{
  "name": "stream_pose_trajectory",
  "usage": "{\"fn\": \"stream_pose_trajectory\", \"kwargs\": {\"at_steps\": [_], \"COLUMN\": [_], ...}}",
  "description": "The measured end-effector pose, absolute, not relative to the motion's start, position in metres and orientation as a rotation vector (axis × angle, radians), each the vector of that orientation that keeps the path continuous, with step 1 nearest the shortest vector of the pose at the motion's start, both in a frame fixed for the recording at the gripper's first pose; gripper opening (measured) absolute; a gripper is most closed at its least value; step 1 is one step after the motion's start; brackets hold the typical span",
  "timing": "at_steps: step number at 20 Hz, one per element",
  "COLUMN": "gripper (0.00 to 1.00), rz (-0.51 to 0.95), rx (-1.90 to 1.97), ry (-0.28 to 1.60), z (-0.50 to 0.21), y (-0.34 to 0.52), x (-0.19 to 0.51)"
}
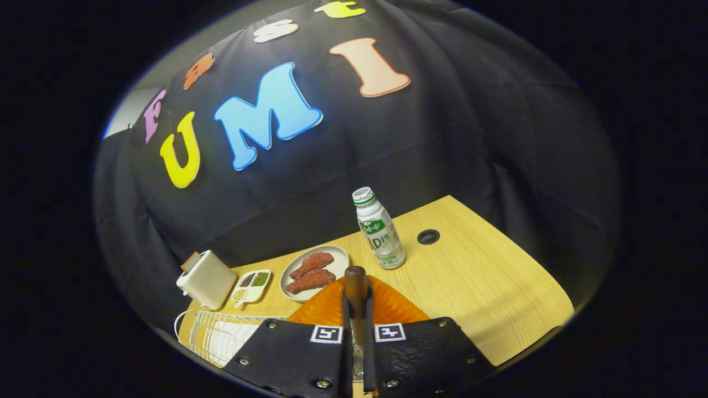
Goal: Take the plate from the dish rack, then take the spoon from the basket and place it into the plate.
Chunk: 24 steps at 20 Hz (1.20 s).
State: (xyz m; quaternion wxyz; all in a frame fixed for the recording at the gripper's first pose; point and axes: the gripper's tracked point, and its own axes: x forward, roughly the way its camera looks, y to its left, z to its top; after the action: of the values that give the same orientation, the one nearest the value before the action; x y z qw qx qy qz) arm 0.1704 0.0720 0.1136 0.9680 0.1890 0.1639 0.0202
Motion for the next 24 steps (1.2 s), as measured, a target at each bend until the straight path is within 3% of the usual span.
{"fn": "stream_pose_trajectory", "kwargs": {"at_steps": [7, 12, 18, 24], "gripper": [0.07, 0.07, 0.07, 0.07], "rz": [0.117, 0.174, 0.194, 0.199], "rx": [0.335, 0.31, 0.242, 0.193], "ry": [0.192, 0.145, 0.133, 0.162], "z": [0.207, 0.235, 0.221, 0.155], "y": [0.103, 0.15, 0.197, 0.254], "x": [0.102, 0.045, -0.006, -0.043]}}
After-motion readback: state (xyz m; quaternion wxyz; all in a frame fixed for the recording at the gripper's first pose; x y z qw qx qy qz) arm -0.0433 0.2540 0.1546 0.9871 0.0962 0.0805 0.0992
